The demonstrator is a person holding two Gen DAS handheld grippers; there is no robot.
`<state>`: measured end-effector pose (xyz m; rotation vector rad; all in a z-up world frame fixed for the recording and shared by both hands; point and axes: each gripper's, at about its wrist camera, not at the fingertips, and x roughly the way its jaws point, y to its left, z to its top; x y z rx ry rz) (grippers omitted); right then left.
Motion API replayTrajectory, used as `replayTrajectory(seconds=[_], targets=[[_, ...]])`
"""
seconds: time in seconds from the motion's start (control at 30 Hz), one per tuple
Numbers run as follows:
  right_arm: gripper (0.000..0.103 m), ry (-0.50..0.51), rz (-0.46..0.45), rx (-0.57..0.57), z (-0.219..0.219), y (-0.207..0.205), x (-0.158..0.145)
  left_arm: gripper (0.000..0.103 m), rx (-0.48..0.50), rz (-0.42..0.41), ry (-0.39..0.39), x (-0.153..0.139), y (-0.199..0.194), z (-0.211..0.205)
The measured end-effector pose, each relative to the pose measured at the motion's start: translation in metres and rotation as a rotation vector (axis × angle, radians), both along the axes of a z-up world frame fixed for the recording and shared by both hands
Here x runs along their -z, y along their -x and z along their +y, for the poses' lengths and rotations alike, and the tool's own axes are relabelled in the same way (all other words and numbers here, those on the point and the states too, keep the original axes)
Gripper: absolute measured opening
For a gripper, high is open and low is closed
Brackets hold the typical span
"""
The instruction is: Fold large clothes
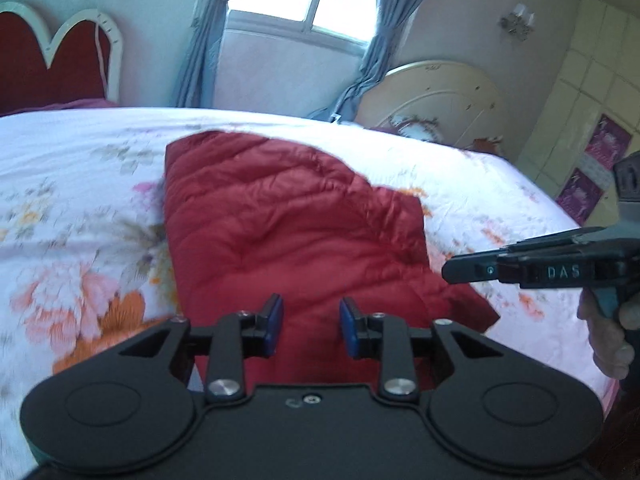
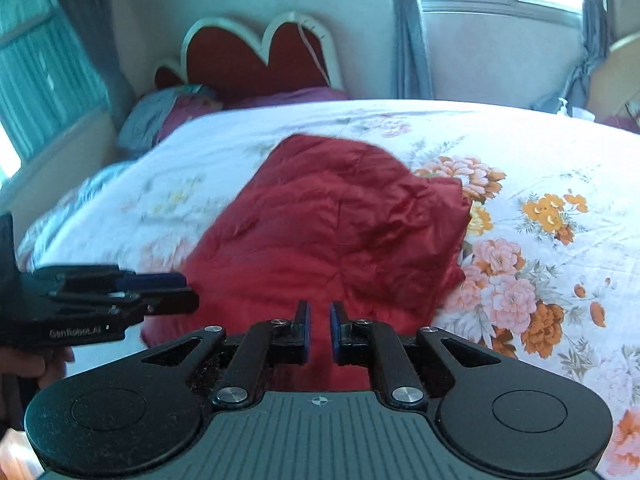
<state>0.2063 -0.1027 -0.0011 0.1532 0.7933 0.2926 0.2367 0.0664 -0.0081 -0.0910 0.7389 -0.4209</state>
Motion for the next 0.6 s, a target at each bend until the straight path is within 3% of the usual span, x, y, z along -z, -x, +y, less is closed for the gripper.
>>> replayTrajectory(seconds=[0.23, 0.6], targets=[[0.01, 0.045, 0.031, -0.022, 0.007, 0.017, 0.027, 0.026, -0.049, 0.023, -0.089, 0.01, 0.017, -0.014], [0.009, 0.018, 0.074, -0.011, 0.0, 0.018, 0.07, 0.026, -0.1, 0.037, -0.14, 0.035, 0.012, -0.019]])
